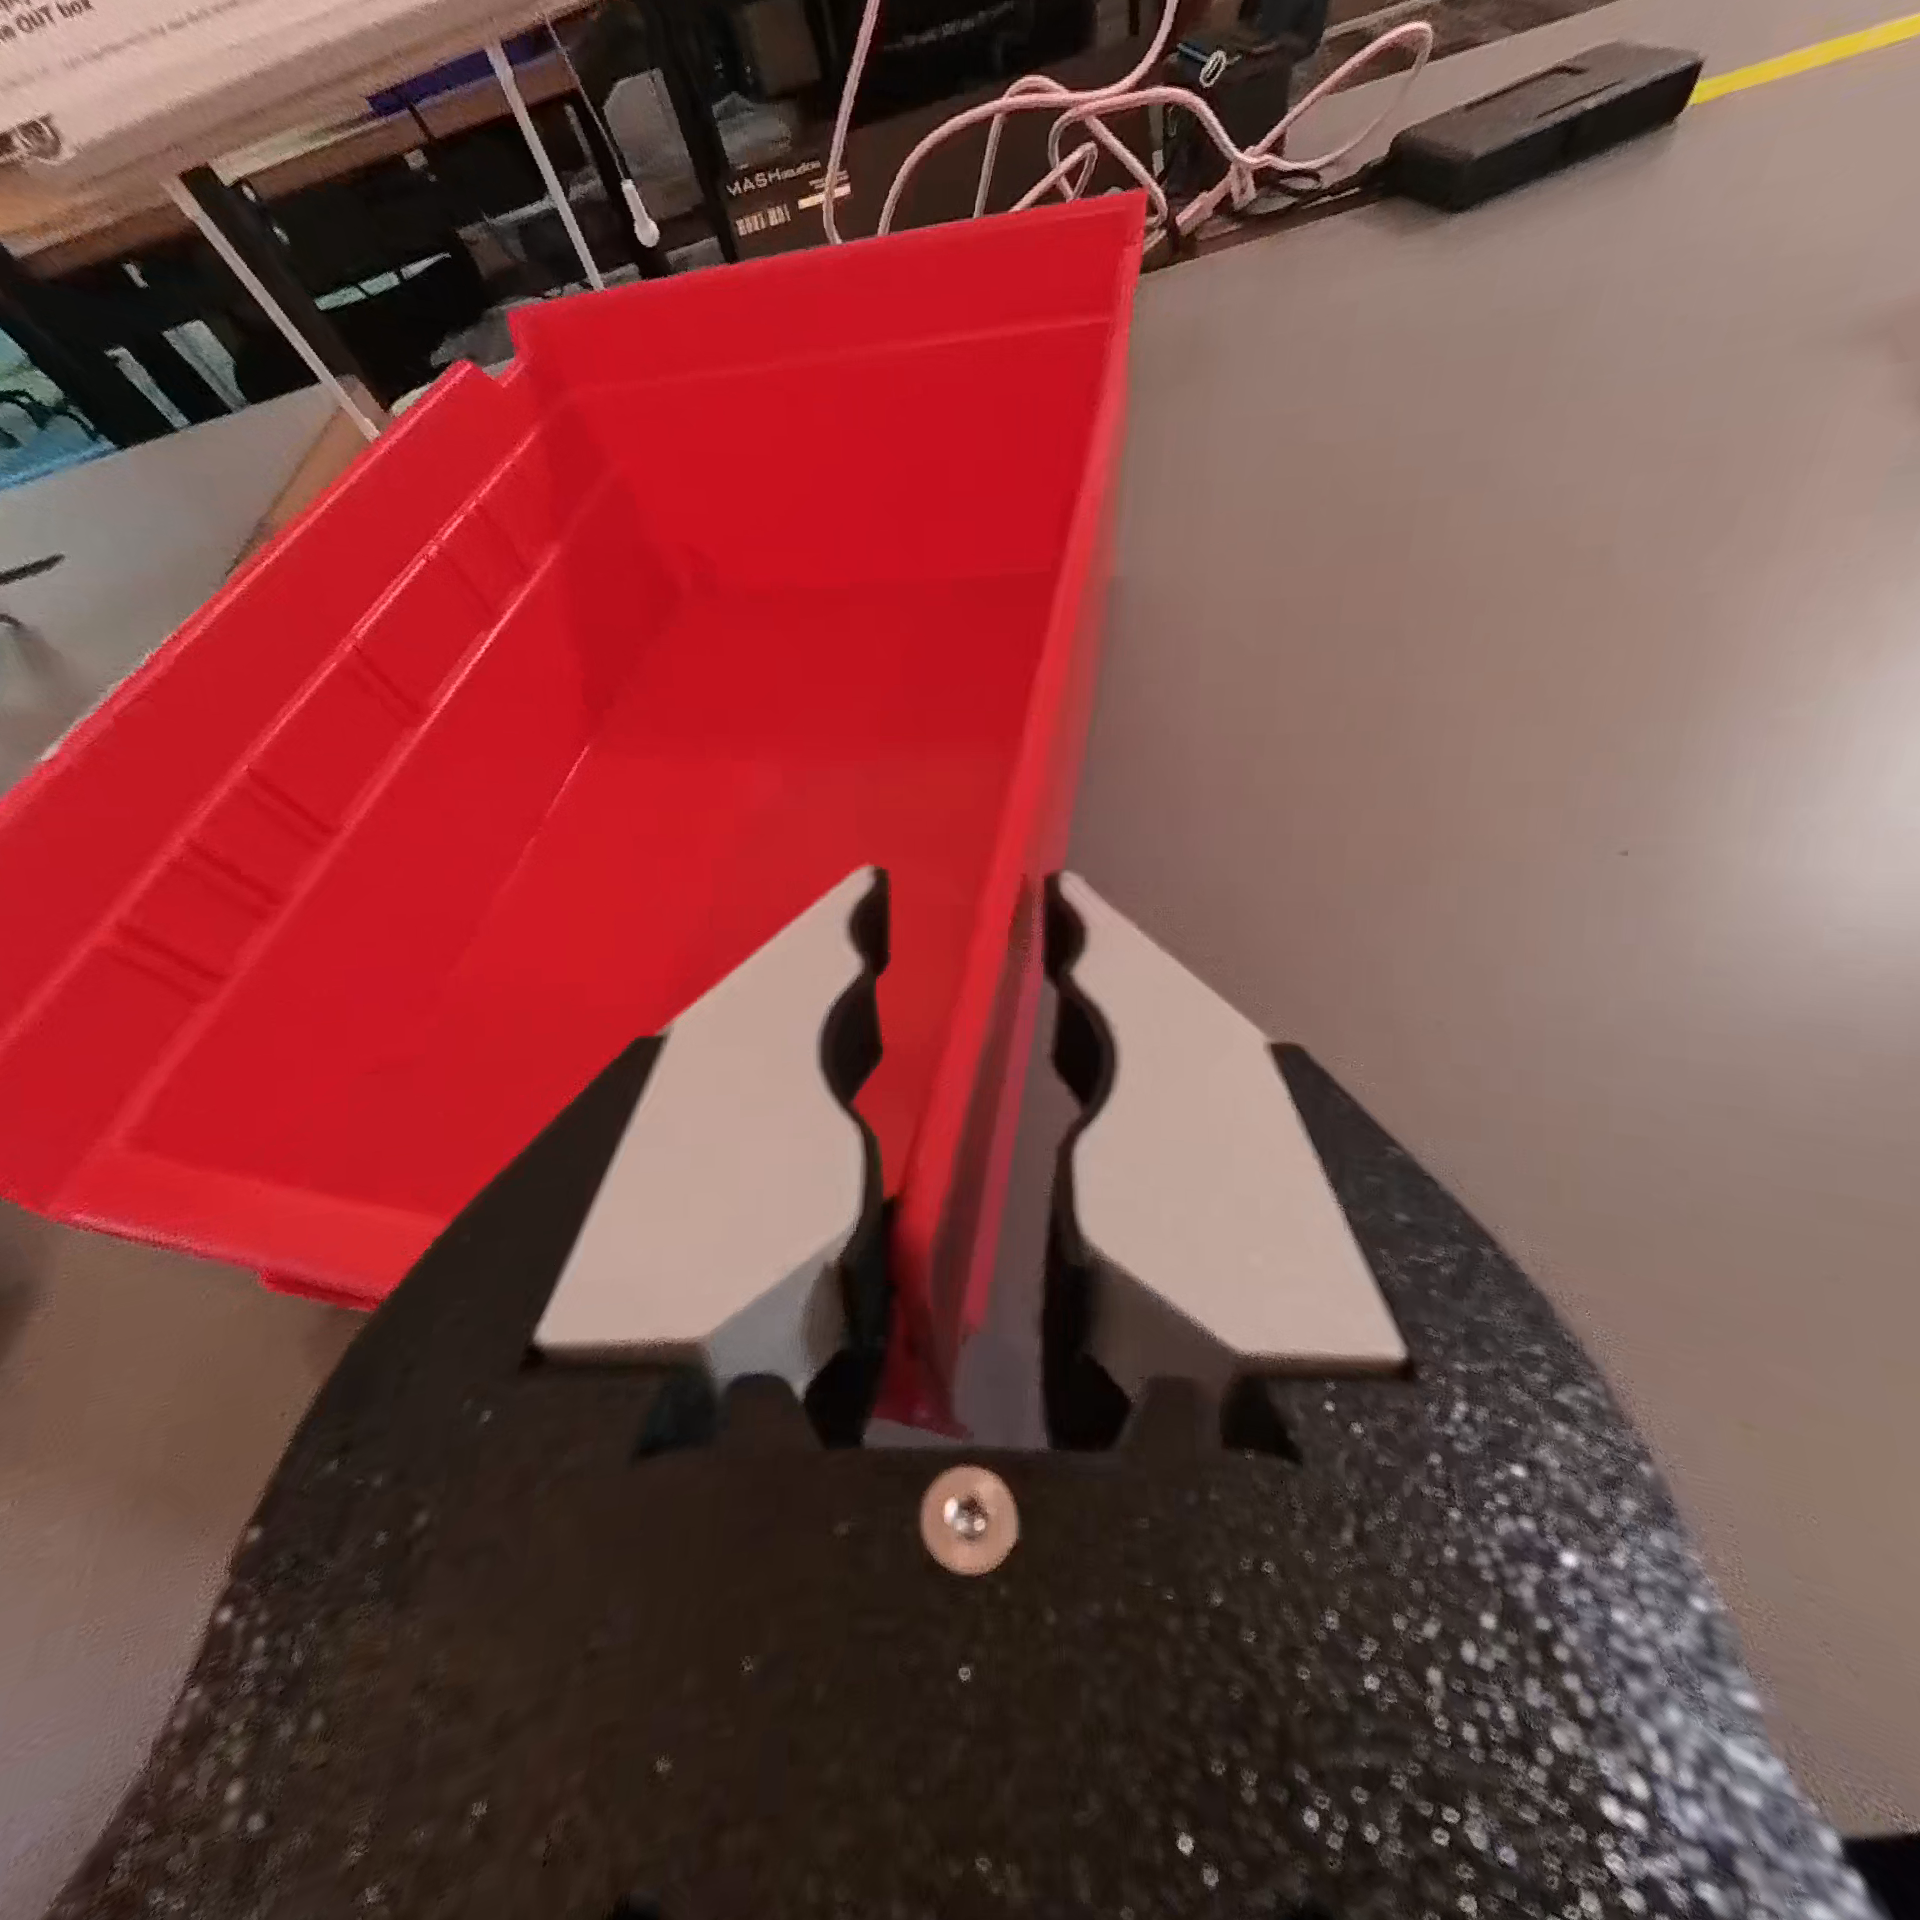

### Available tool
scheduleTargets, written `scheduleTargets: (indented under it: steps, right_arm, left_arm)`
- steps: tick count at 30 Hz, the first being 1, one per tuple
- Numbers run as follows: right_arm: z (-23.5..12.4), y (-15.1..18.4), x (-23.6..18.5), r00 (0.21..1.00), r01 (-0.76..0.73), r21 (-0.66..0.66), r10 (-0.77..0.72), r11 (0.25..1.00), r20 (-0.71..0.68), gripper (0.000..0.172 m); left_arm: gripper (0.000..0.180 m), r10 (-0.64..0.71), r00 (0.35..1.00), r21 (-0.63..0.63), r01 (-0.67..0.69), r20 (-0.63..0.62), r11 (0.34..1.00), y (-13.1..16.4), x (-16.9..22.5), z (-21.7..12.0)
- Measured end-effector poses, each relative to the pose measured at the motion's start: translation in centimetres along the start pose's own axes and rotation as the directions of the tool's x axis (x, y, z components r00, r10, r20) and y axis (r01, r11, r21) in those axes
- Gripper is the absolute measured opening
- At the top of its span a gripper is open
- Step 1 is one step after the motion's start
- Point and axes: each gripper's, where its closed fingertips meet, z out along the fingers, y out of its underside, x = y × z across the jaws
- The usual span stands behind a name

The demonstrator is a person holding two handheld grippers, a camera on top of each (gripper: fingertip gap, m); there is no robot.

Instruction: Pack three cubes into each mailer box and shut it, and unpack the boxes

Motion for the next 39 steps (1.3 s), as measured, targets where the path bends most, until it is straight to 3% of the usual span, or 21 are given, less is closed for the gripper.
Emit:
scheduleTargets:
  steps: [1,4,16,23,30,39]
  right_arm:
    - [0.1,-0.1,-0.4,1.0,0.004,0.001,-0.004,1.0,0.008,0.005]
    - [0.3,-0.6,-1.6,0.999,0.022,0.005,-0.022,1.0,0.036,0.007]
    - [1.5,-2.5,-6.4,0.991,0.085,0.032,-0.088,0.996,0.096,0.005]
    - [3.2,-4.9,-11.3,0.977,0.138,0.045,-0.144,0.989,0.158,0.005]
    - [4.5,-6.9,-16.3,0.957,0.193,0.061,-0.202,0.979,0.209,0.005]
    - [5.1,-9.0,-24.9,0.96,0.126,0.077,-0.142,0.989,0.243,0.006]
  left_arm:
    - [0.023,0.006,1.0,-0.001,-0.006,-0.011,1.0,0.0,0.1,0.0]
    - [0.003,-0.04,0.992,0.0,0.041,-0.123,0.999,-0.2,1.7,0.0]
    - [0.004,0.055,0.997,0.036,-0.053,-0.05,0.998,-1.5,2.5,0.3]
    - [0.004,0.037,0.999,0.095,-0.034,-0.03,0.995,-3.3,1.7,-1.0]
    - [0.004,0.095,0.993,0.153,-0.106,0.077,0.983,-4.3,0.5,-2.9]
    - [0.005,0.112,0.967,0.322,-0.183,0.228,0.929,-7.0,-0.6,-8.0]
